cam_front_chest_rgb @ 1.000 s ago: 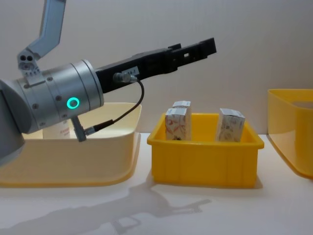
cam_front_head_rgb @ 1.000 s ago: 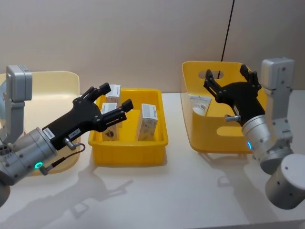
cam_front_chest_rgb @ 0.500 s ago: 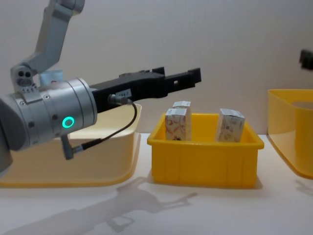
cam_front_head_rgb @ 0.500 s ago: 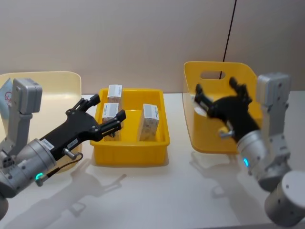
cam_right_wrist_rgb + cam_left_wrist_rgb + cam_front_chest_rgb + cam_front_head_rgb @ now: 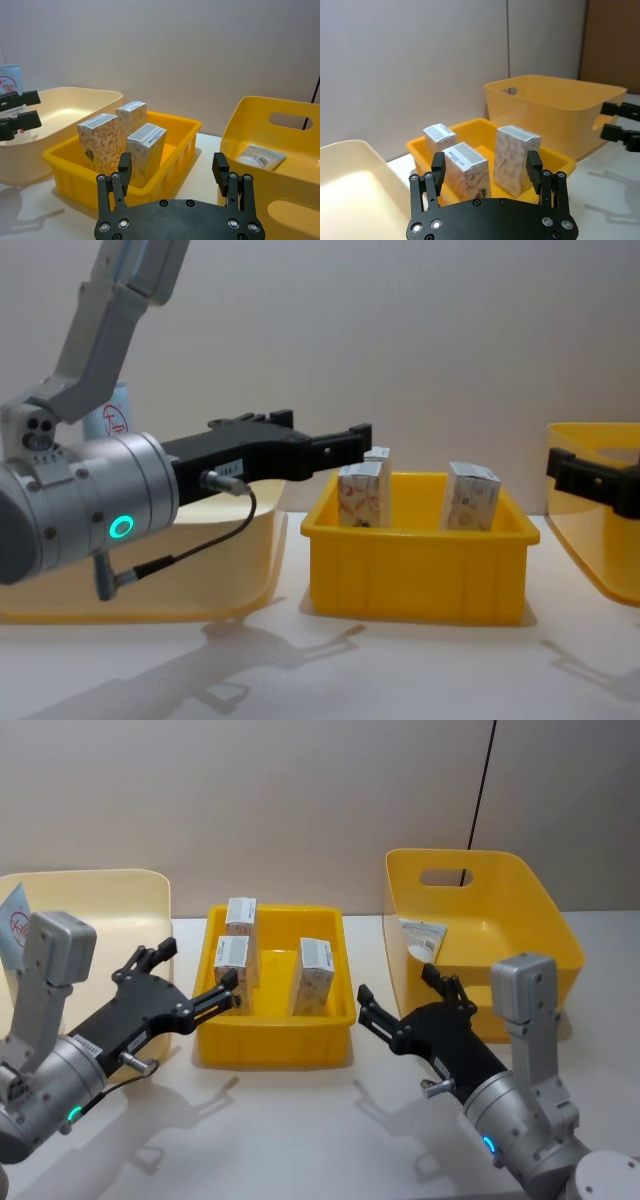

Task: Bimanual collaborative sorting of washing and personal care products

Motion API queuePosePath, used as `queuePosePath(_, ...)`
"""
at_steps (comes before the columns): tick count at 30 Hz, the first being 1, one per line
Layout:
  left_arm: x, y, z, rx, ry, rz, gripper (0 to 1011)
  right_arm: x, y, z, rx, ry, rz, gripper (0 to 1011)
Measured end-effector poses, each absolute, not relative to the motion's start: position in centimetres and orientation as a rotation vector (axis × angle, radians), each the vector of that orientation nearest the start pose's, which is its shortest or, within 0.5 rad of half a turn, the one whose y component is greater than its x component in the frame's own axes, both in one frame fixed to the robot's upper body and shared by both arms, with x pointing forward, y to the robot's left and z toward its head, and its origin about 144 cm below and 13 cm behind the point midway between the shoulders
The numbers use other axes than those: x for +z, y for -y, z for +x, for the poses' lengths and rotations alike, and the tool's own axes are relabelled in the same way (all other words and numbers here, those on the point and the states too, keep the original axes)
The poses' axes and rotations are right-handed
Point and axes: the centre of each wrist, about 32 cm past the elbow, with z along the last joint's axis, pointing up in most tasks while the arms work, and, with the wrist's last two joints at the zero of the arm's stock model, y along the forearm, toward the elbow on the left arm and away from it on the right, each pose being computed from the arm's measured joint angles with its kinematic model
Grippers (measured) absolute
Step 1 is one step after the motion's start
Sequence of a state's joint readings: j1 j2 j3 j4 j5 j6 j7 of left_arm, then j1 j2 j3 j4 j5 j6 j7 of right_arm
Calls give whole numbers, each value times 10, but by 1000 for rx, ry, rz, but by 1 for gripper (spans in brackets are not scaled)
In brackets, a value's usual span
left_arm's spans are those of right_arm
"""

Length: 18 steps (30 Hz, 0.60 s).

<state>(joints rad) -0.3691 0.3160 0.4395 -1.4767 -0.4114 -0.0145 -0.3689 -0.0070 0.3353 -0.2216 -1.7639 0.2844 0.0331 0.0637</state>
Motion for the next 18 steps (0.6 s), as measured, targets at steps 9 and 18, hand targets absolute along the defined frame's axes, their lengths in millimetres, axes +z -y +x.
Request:
queuePosePath(9,1212,-198,521,921,157,-28,1003,1189,237,444,-1229,75,27,1001)
queuePosePath(18,1208,-198,507,1015,205,17,1003,1189,238,444,-1225,74,26,1001)
